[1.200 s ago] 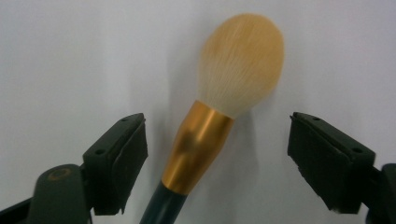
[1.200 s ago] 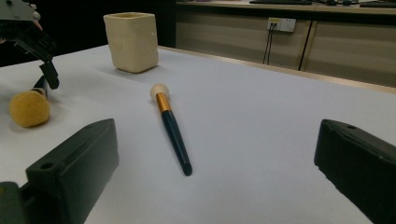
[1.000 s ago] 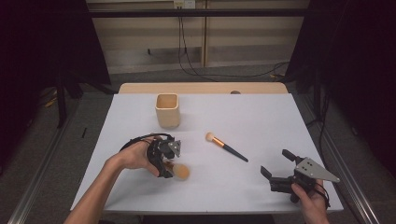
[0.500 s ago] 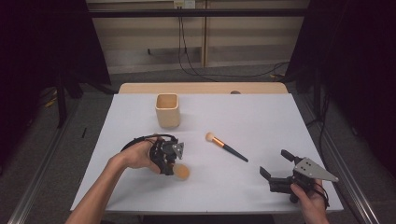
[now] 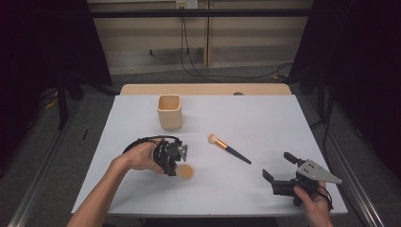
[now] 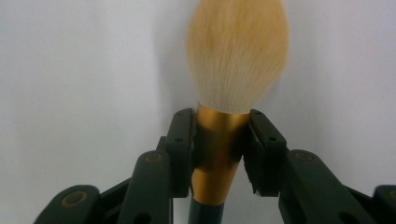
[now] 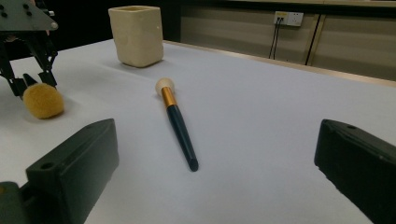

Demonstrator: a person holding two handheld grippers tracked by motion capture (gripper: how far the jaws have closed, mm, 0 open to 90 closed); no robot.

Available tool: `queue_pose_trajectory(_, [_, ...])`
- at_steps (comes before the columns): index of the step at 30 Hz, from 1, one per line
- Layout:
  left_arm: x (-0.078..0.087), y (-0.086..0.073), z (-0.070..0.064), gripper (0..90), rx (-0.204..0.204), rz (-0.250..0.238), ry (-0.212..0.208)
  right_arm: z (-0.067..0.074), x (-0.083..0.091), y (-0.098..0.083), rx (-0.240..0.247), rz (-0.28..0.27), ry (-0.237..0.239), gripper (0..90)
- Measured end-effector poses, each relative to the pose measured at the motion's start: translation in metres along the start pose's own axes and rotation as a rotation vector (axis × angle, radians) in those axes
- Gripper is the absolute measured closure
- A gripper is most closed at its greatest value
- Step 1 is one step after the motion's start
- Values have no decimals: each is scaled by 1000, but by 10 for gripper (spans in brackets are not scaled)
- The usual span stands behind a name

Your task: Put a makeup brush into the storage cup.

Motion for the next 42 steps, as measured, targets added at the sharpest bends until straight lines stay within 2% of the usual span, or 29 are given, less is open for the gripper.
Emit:
queue_pose_trajectory(7, [1, 0, 1, 665, 30, 16, -15, 0, -1, 0, 4, 2, 0, 0])
queue_pose_trajectory(11, [2, -2, 5, 665, 50, 7, -20, 0, 0, 0, -6, 0, -2, 0])
queue_pose_trajectory(13, [4, -3, 7, 666, 86, -13, -2, -1, 0, 0, -6, 0, -2, 0])
queue_pose_trajectory(15, [7, -4, 10, 666, 96, -29, -1, 0, 0, 0, -4, 0, -1, 0])
queue_pose_trajectory(17, [13, -7, 14, 666, 135, -63, -3, 0, 0, 0, 3, 2, -1, 0])
queue_pose_trajectory(18, [13, -7, 14, 666, 135, -63, -3, 0, 0, 0, 3, 2, -1, 0])
queue_pose_trajectory(19, [16, -9, 15, 666, 159, -77, -4, 0, 0, 0, 2, 2, 0, 0])
queue_pose_trajectory(24, [25, -12, 20, 666, 206, -130, -2, 0, -1, 0, -5, 0, 0, 0])
queue_pose_trajectory(27, [32, -12, 23, 666, 238, -183, -2, 0, -1, 0, -3, 2, 1, 0])
queue_pose_trajectory(30, [40, -12, 23, 666, 274, -245, -25, -2, 0, 0, -3, -1, -8, 0])
queue_pose_trajectory(31, [41, -12, 23, 666, 279, -256, -37, -2, 0, 0, -3, -1, -8, 0])
queue_pose_trajectory(33, [45, -15, 24, 665, 281, -269, -29, -3, 0, 0, -8, -3, -11, 0])
queue_pose_trajectory(36, [50, -19, 25, 666, 306, -309, -25, -3, 1, 0, -8, -5, -9, 0])
queue_pose_trajectory(40, [63, -21, 27, 666, 340, -409, -5, -2, 0, 0, -7, -2, -7, 0])
queue_pose_trajectory(42, [67, -22, 27, 666, 334, -435, -1, -2, 0, 0, -5, -2, -7, 0])
Point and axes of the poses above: each handheld gripper's, and its own axes: x roughly backward along the jaws, y roughly out of its top, z roughly to its left, the point moved 7 cm from there along -x, roughly forward along the jaws, and after that the axes turned 9 degrees about z, right-handed, at the moved point
